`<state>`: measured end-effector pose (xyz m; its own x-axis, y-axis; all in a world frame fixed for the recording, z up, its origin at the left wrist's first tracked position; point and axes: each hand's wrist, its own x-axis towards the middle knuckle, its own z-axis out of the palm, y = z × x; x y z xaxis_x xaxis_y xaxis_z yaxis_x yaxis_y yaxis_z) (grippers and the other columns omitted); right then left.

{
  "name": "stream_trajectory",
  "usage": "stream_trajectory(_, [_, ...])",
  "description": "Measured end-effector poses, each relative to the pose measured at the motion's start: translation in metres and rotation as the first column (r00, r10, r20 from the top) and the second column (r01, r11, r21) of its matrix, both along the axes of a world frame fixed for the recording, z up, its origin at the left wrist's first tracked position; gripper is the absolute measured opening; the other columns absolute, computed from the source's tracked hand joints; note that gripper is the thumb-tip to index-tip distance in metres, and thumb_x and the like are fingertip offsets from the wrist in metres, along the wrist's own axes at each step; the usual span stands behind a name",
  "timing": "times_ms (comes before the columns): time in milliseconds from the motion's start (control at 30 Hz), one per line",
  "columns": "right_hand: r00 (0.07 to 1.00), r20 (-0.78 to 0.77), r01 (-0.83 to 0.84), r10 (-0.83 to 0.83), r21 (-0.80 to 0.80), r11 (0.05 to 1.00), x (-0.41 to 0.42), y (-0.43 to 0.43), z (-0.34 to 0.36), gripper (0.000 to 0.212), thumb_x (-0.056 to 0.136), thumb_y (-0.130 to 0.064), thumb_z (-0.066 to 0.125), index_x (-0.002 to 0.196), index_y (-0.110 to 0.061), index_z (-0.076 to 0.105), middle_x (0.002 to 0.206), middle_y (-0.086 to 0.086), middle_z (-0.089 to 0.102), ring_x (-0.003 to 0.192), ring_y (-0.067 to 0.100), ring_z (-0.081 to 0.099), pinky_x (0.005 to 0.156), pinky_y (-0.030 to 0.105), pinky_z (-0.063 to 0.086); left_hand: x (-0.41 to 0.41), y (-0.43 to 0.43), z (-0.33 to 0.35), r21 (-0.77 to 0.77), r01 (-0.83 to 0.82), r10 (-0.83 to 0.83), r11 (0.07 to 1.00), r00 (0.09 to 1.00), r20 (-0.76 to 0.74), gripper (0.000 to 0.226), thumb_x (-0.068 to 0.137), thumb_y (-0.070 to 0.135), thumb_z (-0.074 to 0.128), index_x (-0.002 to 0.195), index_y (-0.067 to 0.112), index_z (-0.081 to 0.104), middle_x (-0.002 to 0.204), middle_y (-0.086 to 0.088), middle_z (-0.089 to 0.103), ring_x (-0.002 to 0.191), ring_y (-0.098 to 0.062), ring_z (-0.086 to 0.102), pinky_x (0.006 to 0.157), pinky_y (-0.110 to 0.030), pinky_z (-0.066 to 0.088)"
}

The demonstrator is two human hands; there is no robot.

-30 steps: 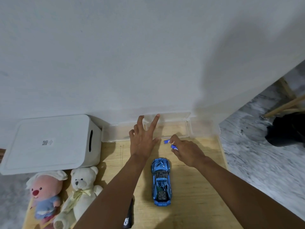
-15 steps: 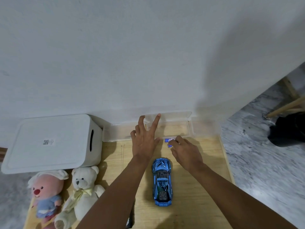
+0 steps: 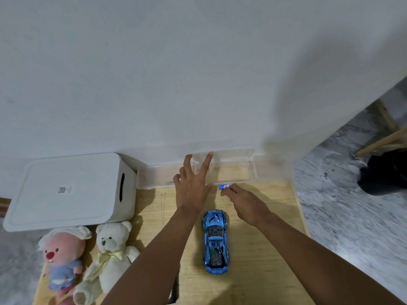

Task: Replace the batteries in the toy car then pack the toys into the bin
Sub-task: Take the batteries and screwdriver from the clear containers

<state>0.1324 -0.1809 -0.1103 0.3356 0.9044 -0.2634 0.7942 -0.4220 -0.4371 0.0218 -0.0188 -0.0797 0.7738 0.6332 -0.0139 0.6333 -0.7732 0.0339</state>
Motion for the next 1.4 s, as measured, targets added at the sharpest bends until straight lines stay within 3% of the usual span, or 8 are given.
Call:
stream_trajectory(200, [0.989, 0.133, -0.071, 0.063, 0.057, 0.996, -0.003, 0.006, 0.003, 0.064, 0.076, 0.017, 0.059, 0.130, -0.017, 0.062, 0.127, 0.001, 0.066, 0.114, 0.026, 0.059, 0.086, 0.038, 0.051, -0.002, 0.002, -0.002, 0.027, 0.017, -0.016, 0.999, 0.999, -0.027, 0.107, 0.092, 0.058, 0.065, 0.158, 0.046, -0.017, 0.160, -0.017, 0.015, 0.114, -0.025, 0.054, 0.094, -0.043, 0.050])
stream_trajectory(400, [0.983, 0.181, -0.034, 0.010, 0.128, 0.991, -0.004, 0.002, -0.003, 0.064, 0.058, 0.021, 0.072, 0.109, -0.018, 0.071, 0.107, -0.002, 0.070, 0.099, 0.023, 0.065, 0.063, 0.036, 0.058, -0.003, 0.004, 0.001, 0.021, 0.034, -0.034, 0.999, 0.998, -0.044, 0.108, 0.093, 0.054, 0.066, 0.156, 0.047, -0.021, 0.160, -0.018, 0.015, 0.113, -0.026, 0.053, 0.096, -0.044, 0.049])
stream_trajectory(500, [0.968, 0.242, 0.014, -0.070, 0.226, 0.974, -0.002, -0.003, 0.003, 0.059, 0.057, 0.018, 0.075, 0.103, -0.018, 0.072, 0.103, -0.001, 0.070, 0.094, 0.023, 0.065, 0.070, 0.035, 0.057, -0.004, 0.006, 0.000, 0.030, 0.037, -0.037, 0.999, 0.999, -0.029, 0.110, 0.091, 0.055, 0.069, 0.157, 0.047, -0.017, 0.159, -0.018, 0.017, 0.111, -0.026, 0.053, 0.095, -0.044, 0.049])
stream_trajectory(667, [0.878, 0.376, 0.159, -0.298, 0.358, 0.920, 0.018, 0.001, 0.033, 0.049, 0.080, -0.002, 0.068, 0.125, -0.019, 0.064, 0.125, 0.006, 0.059, 0.113, 0.027, 0.055, 0.090, 0.039, 0.049, -0.004, 0.008, 0.001, 0.002, 0.050, -0.050, 0.999, 0.998, -0.026, 0.109, 0.090, 0.053, 0.070, 0.157, 0.047, -0.016, 0.160, -0.018, 0.015, 0.115, -0.027, 0.053, 0.096, -0.045, 0.048])
stream_trajectory(767, [0.832, 0.434, 0.185, -0.344, 0.367, 0.912, 0.034, 0.011, 0.044, 0.052, 0.089, -0.012, 0.063, 0.139, -0.021, 0.054, 0.135, 0.005, 0.053, 0.121, 0.028, 0.050, 0.092, 0.040, 0.048, -0.004, 0.008, 0.003, -0.005, 0.048, -0.048, 0.999, 0.998, -0.026, 0.109, 0.090, 0.053, 0.071, 0.157, 0.048, -0.016, 0.160, -0.018, 0.015, 0.117, -0.027, 0.053, 0.097, -0.045, 0.048])
stream_trajectory(1000, [0.779, 0.511, 0.150, -0.363, 0.412, 0.899, 0.053, 0.031, 0.051, 0.045, 0.084, -0.013, 0.074, 0.127, -0.022, 0.064, 0.114, 0.001, 0.061, 0.103, 0.027, 0.055, 0.079, 0.040, 0.048, -0.005, 0.009, 0.005, -0.011, 0.057, -0.058, 0.998, 0.998, -0.024, 0.109, 0.091, 0.051, 0.071, 0.158, 0.048, -0.015, 0.160, -0.017, 0.013, 0.118, -0.029, 0.052, 0.098, -0.047, 0.047])
stream_trajectory(1167, [0.791, 0.477, 0.154, -0.383, 0.452, 0.879, 0.057, 0.036, 0.049, 0.032, 0.083, -0.014, 0.076, 0.113, -0.022, 0.071, 0.109, 0.000, 0.063, 0.101, 0.028, 0.058, 0.079, 0.039, 0.046, -0.008, 0.011, 0.002, 0.005, 0.082, -0.082, 0.997, 0.996, -0.032, 0.103, 0.096, 0.052, 0.063, 0.155, 0.047, -0.022, 0.161, -0.017, 0.014, 0.118, -0.029, 0.052, 0.098, -0.046, 0.046])
stream_trajectory(1400, [0.808, 0.496, 0.090, -0.318, 0.430, 0.898, 0.058, 0.033, 0.048, 0.030, 0.082, -0.015, 0.078, 0.110, -0.024, 0.071, 0.103, -0.003, 0.068, 0.093, 0.026, 0.061, 0.079, 0.040, 0.047, -0.018, 0.013, -0.011, 0.061, 0.108, -0.112, 0.992, 0.990, 0.082, 0.082, 0.101, 0.055, 0.055, 0.161, 0.045, -0.001, 0.153, -0.018, 0.032, 0.106, -0.030, 0.059, 0.089, -0.048, 0.051])
